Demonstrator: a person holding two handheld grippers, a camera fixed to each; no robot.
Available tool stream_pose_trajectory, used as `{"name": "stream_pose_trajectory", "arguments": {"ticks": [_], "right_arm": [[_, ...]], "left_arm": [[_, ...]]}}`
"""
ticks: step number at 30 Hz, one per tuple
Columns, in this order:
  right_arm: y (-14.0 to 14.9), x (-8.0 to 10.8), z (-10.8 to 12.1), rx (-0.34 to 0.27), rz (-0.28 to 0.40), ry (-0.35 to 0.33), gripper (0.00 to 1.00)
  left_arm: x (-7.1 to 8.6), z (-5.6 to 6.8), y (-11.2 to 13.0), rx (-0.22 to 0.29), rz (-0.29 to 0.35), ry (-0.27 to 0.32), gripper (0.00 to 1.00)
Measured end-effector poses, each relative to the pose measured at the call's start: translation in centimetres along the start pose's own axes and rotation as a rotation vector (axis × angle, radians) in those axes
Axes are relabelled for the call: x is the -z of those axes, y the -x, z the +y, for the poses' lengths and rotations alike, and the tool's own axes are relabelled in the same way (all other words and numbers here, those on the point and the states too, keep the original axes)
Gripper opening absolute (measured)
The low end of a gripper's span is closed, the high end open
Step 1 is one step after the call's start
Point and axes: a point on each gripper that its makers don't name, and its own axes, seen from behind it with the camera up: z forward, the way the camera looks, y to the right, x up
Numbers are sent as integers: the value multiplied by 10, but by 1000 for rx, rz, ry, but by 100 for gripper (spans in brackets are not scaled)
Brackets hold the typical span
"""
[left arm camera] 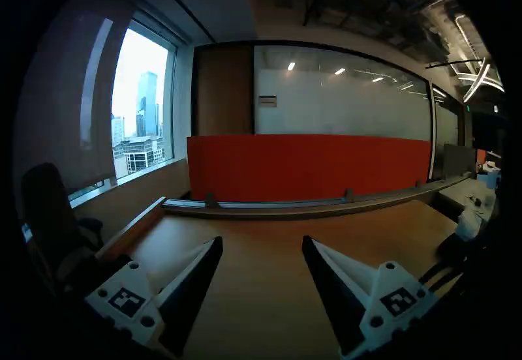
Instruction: Fold towel
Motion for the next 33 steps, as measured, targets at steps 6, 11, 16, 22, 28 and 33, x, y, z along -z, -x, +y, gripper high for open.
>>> {"name": "stream_pose_trajectory", "arguments": {"ticks": [6, 11, 16, 22, 28, 33], "right_arm": [[-18, -1, -41, -13, 26, -49, 100], [-29, -3, -70, -16, 45, -72, 100], [-35, -4, -89, -18, 50, -83, 100], [-38, -3, -101, -6, 50, -91, 100], [-51, 0, -111, 3, 68, -92, 100], [-56, 1, -119, 1, 66, -103, 100]], "left_arm": [[-3, -5, -14, 3, 32, 0, 90], [-5, -5, -20, 16, 50, 5, 90], [-7, -4, -23, 13, 60, 14, 90], [-8, -3, -22, 2, 67, 17, 90], [-9, -1, -21, -6, 82, 8, 90], [-9, 3, -20, -14, 101, 9, 90]]}}
